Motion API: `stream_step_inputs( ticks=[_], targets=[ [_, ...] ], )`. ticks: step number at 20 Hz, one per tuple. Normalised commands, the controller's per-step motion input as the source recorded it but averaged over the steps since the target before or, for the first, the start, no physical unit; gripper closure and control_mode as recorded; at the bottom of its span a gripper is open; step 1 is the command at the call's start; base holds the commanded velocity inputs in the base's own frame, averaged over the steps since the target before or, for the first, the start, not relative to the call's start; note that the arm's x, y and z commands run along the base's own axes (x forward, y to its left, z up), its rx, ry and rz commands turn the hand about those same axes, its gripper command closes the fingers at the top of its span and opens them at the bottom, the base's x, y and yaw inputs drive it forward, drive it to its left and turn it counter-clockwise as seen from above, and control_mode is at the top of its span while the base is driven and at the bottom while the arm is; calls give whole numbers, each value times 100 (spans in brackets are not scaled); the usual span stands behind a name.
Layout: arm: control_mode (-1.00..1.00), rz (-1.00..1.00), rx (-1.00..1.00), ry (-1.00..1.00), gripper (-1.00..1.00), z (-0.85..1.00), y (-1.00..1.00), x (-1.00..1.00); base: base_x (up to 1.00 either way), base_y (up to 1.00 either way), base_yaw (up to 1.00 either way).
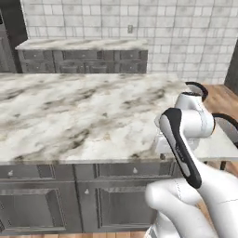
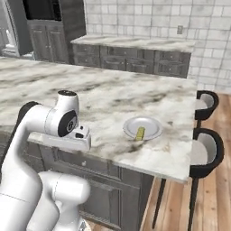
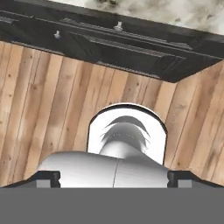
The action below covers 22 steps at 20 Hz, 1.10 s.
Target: Retrieve the butter from the fridge and place it on a plate on the dining table. Then retrieve the butter knife by the fridge and place it near the plate.
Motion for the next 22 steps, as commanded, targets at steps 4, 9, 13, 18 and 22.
stream_step_inputs(
  ticks=[4,9,13,18,22],
  targets=[
    [100,0,0,0,-100,0,0,0,-53,94,85],
    [100,0,0,0,-100,0,0,0,-26,37,89],
    [100,0,0,0,-100,0,0,0,0,1,85],
    [100,0,0,0,-100,0,0,0,20,46,34],
    [100,0,0,0,-100,0,0,0,93,94,-12]
  ],
)
